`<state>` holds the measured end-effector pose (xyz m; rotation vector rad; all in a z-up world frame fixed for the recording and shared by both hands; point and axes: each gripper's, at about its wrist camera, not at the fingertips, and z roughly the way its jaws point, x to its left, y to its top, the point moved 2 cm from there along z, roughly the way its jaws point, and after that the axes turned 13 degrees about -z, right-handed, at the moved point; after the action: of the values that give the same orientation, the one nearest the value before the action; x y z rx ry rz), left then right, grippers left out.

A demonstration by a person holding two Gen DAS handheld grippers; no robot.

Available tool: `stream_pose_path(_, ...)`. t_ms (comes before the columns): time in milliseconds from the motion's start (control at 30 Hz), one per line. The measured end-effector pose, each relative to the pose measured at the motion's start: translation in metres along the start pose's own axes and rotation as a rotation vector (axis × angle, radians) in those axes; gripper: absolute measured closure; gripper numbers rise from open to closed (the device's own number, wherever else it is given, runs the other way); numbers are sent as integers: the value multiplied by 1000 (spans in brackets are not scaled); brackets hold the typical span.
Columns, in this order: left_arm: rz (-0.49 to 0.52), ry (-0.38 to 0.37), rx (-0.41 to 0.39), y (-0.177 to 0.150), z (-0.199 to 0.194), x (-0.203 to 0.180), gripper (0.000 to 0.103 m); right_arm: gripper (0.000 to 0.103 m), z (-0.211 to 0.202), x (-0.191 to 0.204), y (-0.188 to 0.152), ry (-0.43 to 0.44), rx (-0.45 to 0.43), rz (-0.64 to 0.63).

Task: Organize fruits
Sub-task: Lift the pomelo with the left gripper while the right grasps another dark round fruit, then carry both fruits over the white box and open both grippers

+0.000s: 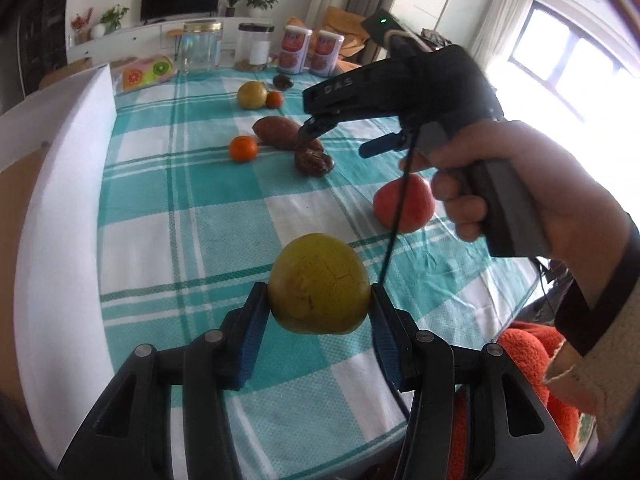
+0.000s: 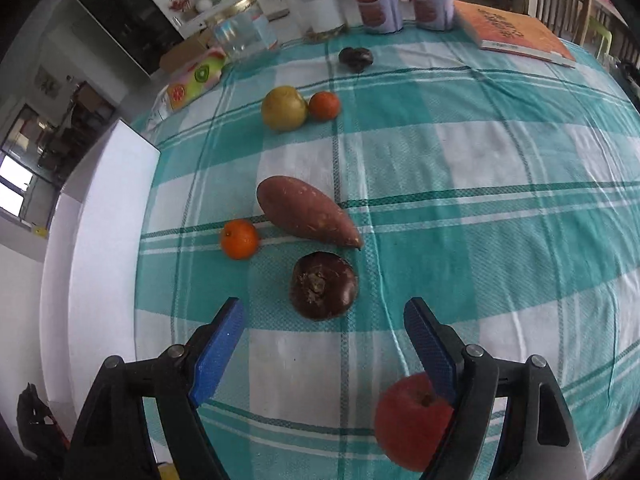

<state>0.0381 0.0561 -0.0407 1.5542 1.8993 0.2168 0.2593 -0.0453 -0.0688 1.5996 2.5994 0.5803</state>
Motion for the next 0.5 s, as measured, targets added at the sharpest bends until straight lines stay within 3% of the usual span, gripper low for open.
stream_pose_path(167,-24,-2,13,-8,-9,13,51,57,30,-9,1,34,67,59)
stream_pose_path(367,-56,-57,-28,-2,-42,19,51,57,-13,-10,-18,98,-81,79)
stream_pose_path(500,-127,-127,-77,18,-85,35,51,57,-61,37,-29,219,-171,-4)
